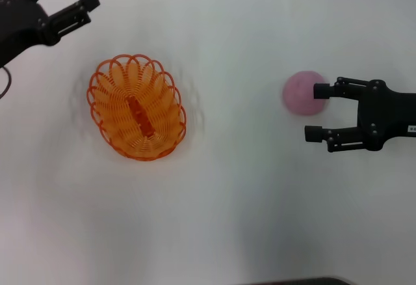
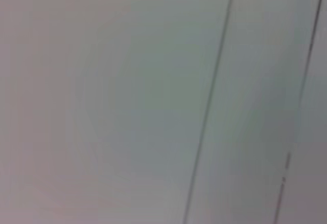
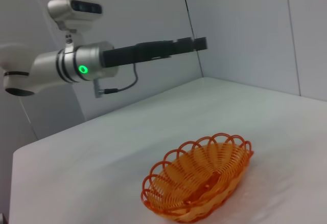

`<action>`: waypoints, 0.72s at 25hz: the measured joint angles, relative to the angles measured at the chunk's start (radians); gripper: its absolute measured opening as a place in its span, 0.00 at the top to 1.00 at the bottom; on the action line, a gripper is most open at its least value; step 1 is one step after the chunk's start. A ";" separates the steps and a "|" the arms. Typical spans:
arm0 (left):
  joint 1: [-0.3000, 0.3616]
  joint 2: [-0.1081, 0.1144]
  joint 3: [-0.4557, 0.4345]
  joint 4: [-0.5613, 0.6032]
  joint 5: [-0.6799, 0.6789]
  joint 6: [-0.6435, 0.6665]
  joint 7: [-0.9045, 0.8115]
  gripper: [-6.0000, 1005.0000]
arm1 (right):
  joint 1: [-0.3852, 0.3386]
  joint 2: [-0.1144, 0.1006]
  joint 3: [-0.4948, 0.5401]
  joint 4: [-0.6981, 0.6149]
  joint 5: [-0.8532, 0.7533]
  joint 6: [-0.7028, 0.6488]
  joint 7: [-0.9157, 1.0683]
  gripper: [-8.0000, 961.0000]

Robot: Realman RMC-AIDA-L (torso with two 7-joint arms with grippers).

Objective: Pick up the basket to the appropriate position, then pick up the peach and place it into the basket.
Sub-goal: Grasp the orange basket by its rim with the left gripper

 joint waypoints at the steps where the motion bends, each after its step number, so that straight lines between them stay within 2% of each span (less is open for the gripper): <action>1: -0.007 0.000 0.000 -0.013 -0.008 -0.015 0.010 0.08 | 0.002 0.001 0.000 0.001 0.000 0.001 0.000 0.01; 8: -0.039 -0.002 0.002 -0.103 -0.085 -0.103 0.090 0.08 | 0.007 0.003 0.001 0.005 0.000 0.004 -0.002 0.01; 18: -0.047 -0.002 0.006 -0.104 -0.089 -0.122 0.082 0.09 | 0.008 0.007 0.002 0.002 0.000 0.006 -0.002 0.01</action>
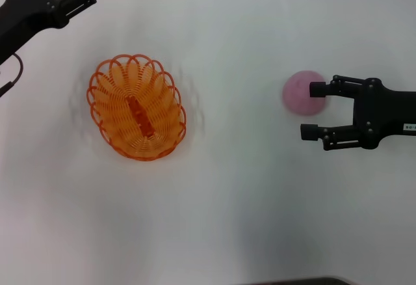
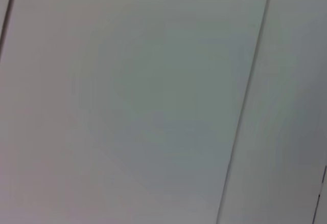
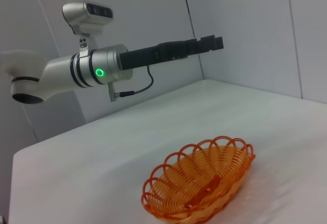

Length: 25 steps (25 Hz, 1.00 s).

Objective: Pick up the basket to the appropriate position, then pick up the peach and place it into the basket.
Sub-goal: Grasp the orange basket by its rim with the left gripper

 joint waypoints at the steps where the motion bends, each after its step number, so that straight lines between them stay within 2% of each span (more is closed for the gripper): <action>1: -0.002 0.000 0.002 0.001 0.001 -0.003 -0.008 0.09 | 0.000 0.001 0.000 -0.001 0.000 0.001 0.000 0.01; 6: -0.009 0.002 0.046 0.033 0.007 -0.031 -0.076 0.09 | 0.002 0.002 0.000 0.002 0.000 0.009 -0.001 0.01; 9: -0.007 0.003 0.144 0.100 0.008 -0.100 -0.188 0.09 | 0.002 0.003 0.000 0.003 0.000 0.013 -0.004 0.01; 10: -0.007 0.003 0.144 0.100 0.008 -0.100 -0.188 0.09 | 0.002 0.004 0.000 0.004 0.000 0.013 -0.005 0.01; 12: 0.010 0.003 0.269 0.199 0.026 -0.160 -0.315 0.09 | 0.002 0.004 0.000 0.004 0.000 0.014 -0.005 0.01; 13: 0.011 0.003 0.284 0.218 0.040 -0.167 -0.345 0.09 | 0.002 0.004 0.000 0.004 -0.001 0.015 -0.005 0.01; 16: -0.002 0.005 0.348 0.314 0.159 -0.183 -0.509 0.09 | 0.002 0.004 0.000 0.004 -0.002 0.016 -0.005 0.01; 20: -0.044 0.009 0.429 0.486 0.431 -0.175 -0.818 0.09 | 0.002 0.004 -0.001 0.004 -0.004 0.017 -0.006 0.01; 21: -0.044 0.009 0.429 0.486 0.431 -0.175 -0.818 0.09 | 0.002 0.004 -0.001 0.004 -0.004 0.017 -0.006 0.01; 23: -0.062 0.014 0.464 0.548 0.526 -0.158 -0.925 0.09 | 0.002 0.004 -0.001 0.004 -0.005 0.019 -0.006 0.01; 25: -0.101 0.027 0.484 0.581 0.625 -0.117 -1.028 0.09 | 0.002 0.004 -0.001 0.004 -0.005 0.020 -0.008 0.01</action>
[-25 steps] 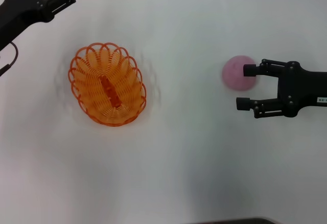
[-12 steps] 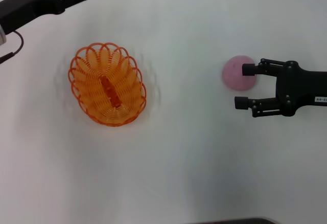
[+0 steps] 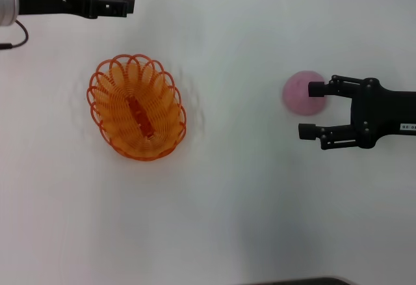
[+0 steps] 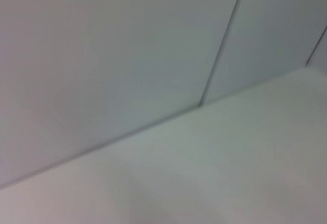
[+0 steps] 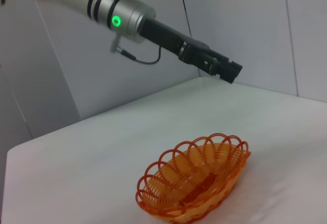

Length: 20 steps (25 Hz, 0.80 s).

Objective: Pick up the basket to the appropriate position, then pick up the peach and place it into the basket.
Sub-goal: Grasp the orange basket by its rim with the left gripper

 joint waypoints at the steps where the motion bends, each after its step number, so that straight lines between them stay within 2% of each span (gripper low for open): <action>1: -0.021 0.008 0.003 0.001 0.042 0.020 -0.041 0.09 | 0.000 0.000 0.000 0.000 0.000 0.000 -0.001 0.01; 4: -0.088 0.027 0.017 -0.006 0.165 0.080 -0.146 0.09 | -0.001 0.000 -0.004 -0.001 0.000 0.002 -0.001 0.01; 7: -0.141 0.031 0.041 -0.009 0.275 0.130 -0.223 0.09 | -0.003 0.000 -0.008 -0.001 0.000 0.010 -0.002 0.01; 12: -0.218 0.031 0.091 -0.012 0.411 0.210 -0.293 0.10 | -0.004 0.000 -0.012 0.000 -0.001 0.024 -0.004 0.01; 20: -0.317 0.015 0.172 -0.034 0.550 0.266 -0.350 0.10 | 0.008 0.003 -0.017 0.001 -0.002 0.028 -0.008 0.01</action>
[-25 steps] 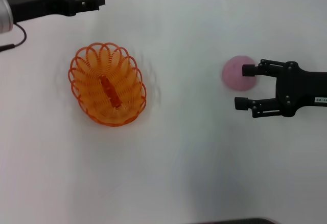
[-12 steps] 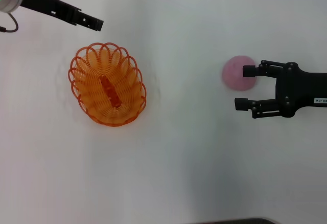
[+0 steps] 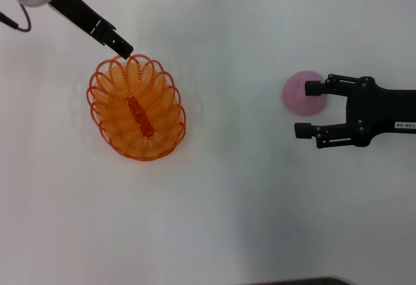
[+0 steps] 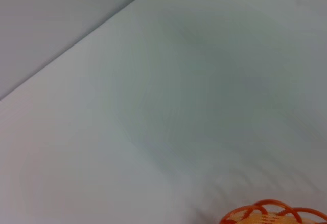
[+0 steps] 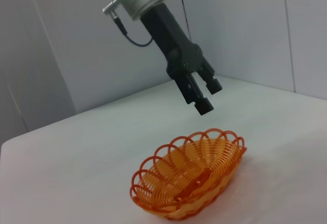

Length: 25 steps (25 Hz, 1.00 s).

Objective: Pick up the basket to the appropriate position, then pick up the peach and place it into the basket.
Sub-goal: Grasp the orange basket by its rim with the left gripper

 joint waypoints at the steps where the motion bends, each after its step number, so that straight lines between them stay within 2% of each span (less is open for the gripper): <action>1: -0.007 0.000 0.003 -0.006 0.004 0.003 -0.001 0.10 | 0.000 0.000 -0.001 0.000 0.000 0.001 -0.002 0.01; 17: -0.039 0.009 0.025 -0.054 0.009 -0.022 -0.003 0.10 | 0.001 0.003 0.001 0.000 0.000 0.008 -0.007 0.01; 21: -0.039 0.010 0.069 -0.110 0.009 -0.054 0.011 0.10 | 0.002 0.004 0.001 0.000 0.000 0.009 -0.007 0.01; 25: -0.043 0.007 0.127 -0.195 0.010 -0.144 0.008 0.10 | 0.003 0.006 0.001 -0.001 0.002 0.010 -0.008 0.01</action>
